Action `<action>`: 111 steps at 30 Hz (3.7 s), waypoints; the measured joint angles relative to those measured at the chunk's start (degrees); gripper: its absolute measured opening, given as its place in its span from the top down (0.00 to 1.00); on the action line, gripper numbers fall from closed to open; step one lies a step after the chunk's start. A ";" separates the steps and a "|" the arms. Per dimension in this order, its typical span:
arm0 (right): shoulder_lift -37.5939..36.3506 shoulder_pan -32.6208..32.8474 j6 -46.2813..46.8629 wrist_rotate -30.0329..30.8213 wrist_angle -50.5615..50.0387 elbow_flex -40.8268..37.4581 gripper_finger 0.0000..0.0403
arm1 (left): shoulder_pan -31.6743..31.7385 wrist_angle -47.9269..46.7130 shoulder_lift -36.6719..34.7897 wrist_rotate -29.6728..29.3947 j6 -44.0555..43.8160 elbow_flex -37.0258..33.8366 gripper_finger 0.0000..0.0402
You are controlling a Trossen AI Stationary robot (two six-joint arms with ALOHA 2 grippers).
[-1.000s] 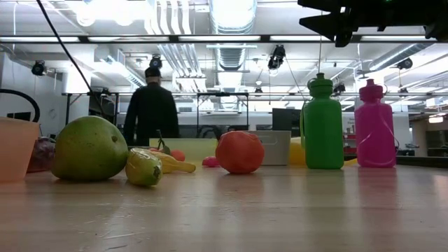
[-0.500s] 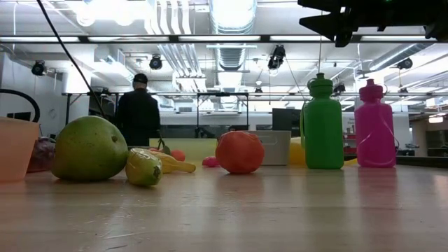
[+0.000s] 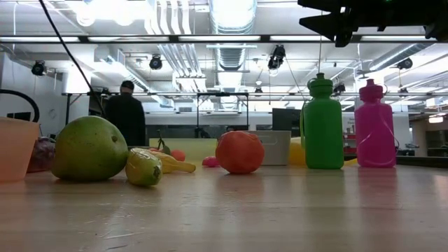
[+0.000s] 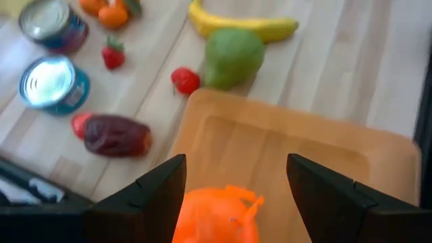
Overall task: Pick & Place Food Item
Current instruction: Put the green tumbler into the orange bin
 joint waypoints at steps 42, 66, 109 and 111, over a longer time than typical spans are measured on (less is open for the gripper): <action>0.01 0.01 -0.10 0.00 -0.01 0.01 0.19 | 62.61 87.10 -1.52 -3.81 91.02 -15.42 0.36; 0.01 0.01 -0.09 0.00 -0.01 0.00 0.19 | 69.51 99.03 0.97 12.88 95.13 -20.59 0.36; -2.82 0.00 5.40 2.30 -25.98 12.07 0.19 | 69.51 98.75 0.97 12.88 95.04 -20.85 0.36; -2.54 -0.01 10.75 3.87 -44.66 19.29 0.19 | 69.51 98.43 0.97 12.88 95.06 -20.97 0.36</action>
